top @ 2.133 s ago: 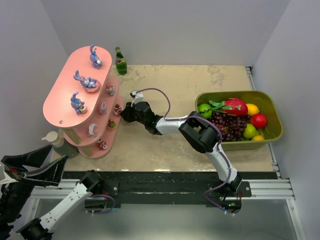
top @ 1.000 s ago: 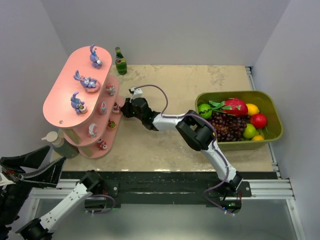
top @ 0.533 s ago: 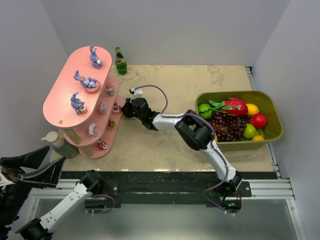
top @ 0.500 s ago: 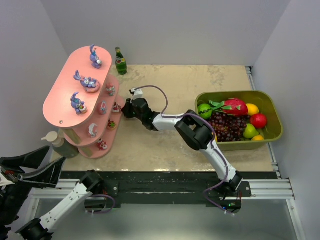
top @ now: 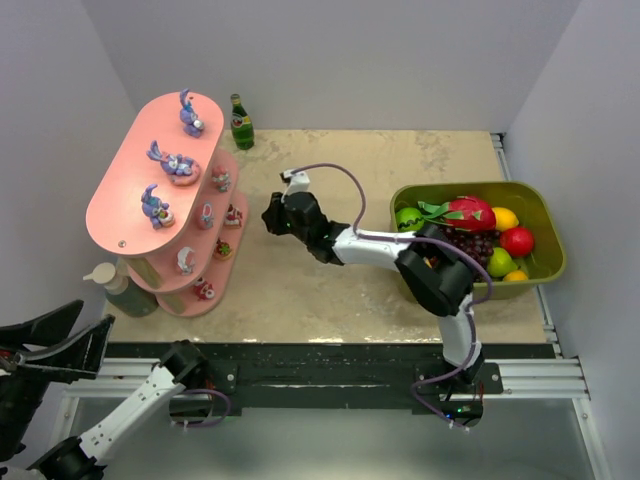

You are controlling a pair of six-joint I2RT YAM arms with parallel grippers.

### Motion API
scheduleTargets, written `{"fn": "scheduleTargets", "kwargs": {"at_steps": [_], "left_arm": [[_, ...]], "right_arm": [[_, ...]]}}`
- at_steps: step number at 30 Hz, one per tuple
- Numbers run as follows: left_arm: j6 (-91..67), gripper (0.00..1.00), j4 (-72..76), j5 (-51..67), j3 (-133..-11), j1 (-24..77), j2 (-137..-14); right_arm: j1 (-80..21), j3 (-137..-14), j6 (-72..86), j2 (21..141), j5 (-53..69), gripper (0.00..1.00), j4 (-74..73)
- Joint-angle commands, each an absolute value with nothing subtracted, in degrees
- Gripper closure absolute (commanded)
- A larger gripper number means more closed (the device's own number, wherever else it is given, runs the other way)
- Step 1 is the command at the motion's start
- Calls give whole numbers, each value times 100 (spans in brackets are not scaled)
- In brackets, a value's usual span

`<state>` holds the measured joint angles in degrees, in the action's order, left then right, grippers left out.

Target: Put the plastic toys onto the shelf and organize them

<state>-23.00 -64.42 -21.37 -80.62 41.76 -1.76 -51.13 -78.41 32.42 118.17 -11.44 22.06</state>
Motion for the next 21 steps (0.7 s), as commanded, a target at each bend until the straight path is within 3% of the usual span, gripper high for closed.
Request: {"fn": "scheduleTargets", "kwargs": {"at_steps": [1, 4, 12, 13, 14, 16, 17, 21], "left_arm": [[-2715, 0, -6908, -2662, -8297, 4149, -255], [-2909, 0, -7197, -2926, -8446, 4148, -246], [-2980, 1, -7356, -2953, -8692, 4148, -114], [-2953, 1, -7391, -2936, -8701, 4148, -106], [-2936, 0, -7470, -2909, -8727, 4148, -97], [-2892, 0, -7532, -2892, -8710, 4157, -53], [-2831, 1, -7532, -2874, -8675, 4149, -27], [-2848, 0, -7532, -2813, -8508, 4175, 132]], "right_arm": [[-5185, -7472, 3164, 10523, -1574, 66, 1451], [-5185, -7050, 3287, 9732, -1442, 54, 985], [-5185, -5241, 3788, 7534, -906, 45, 801], [-5186, -5108, 3832, 7141, -766, 41, 765], [-5186, -5011, 3832, 6980, -721, 25, 686], [-5194, -4800, 3858, 6611, -747, 6, 309], [-5194, -4729, 3858, 6227, -782, 1, 229], [-5194, -4386, 3964, 5433, -896, 1, -235]]}}
